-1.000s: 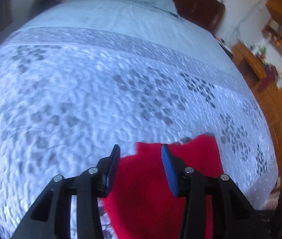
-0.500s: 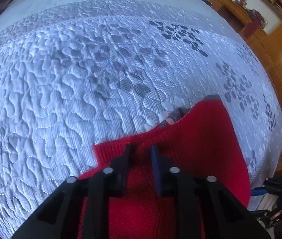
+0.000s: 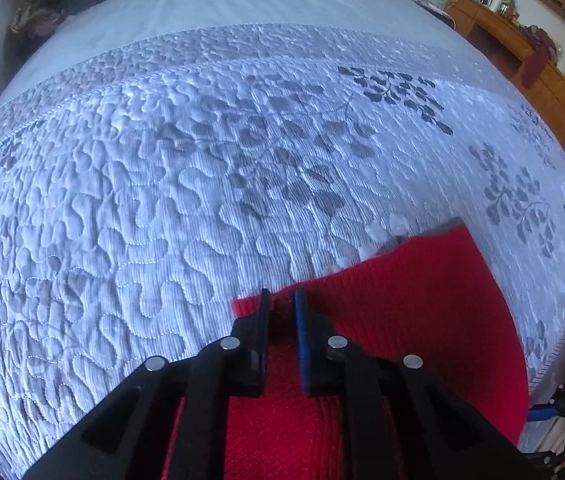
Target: Fold small clothes
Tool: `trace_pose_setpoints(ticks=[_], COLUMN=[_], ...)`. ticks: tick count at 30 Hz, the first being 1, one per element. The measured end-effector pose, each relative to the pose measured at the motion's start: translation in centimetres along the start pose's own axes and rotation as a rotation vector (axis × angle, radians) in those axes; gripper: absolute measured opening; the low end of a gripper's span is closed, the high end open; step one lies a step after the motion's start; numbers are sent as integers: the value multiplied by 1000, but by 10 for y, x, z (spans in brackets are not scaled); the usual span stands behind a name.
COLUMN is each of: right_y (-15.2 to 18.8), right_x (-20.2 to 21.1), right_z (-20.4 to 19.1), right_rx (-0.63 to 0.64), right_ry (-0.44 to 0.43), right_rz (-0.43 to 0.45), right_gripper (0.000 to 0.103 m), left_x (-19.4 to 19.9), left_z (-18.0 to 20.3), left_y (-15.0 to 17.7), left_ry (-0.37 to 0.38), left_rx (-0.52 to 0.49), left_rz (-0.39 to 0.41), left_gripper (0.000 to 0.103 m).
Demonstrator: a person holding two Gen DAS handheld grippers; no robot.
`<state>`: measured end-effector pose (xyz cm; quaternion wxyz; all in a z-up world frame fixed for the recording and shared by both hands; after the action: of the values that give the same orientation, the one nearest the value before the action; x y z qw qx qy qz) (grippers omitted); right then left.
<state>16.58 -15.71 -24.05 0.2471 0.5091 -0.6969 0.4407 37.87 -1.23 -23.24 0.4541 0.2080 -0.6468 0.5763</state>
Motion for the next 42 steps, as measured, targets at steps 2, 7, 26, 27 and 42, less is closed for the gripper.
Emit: trace_pose_setpoints(ticks=[2,7,26,27,42], right_y=[4,17,57,56,65], right_x=[1,9,-12,-13,-9], right_z=[-5,-15,-42,-41,-20], right_rx=[6,-7,17,16,31], right_ry=[-1,-41,51,55,62], right_rz=[-11,-33,-99,-96,-80], right_gripper=[55,56,18,16,10], left_x=[16,86,155,152,147], left_z=[0,-5,39,36,39], left_y=[3,31,185,187,206], left_ry=[-20,-57,12,7,1], left_rx=[14,59,308,328,254], left_rz=[26,83,-35,-41,-36], left_gripper=[20,34,11,10,8])
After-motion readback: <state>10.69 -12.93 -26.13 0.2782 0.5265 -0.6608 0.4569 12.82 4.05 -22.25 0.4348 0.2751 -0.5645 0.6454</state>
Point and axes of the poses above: each gripper's, at about its wrist camera, not at the fingertips, and x roughly against the way its jaws point, z to its right, y to its underside, the point moved 10 cm from there along -x, roughly the way its jaws point, and after that the axes turned 14 degrees about z, right-handed, at the moved point
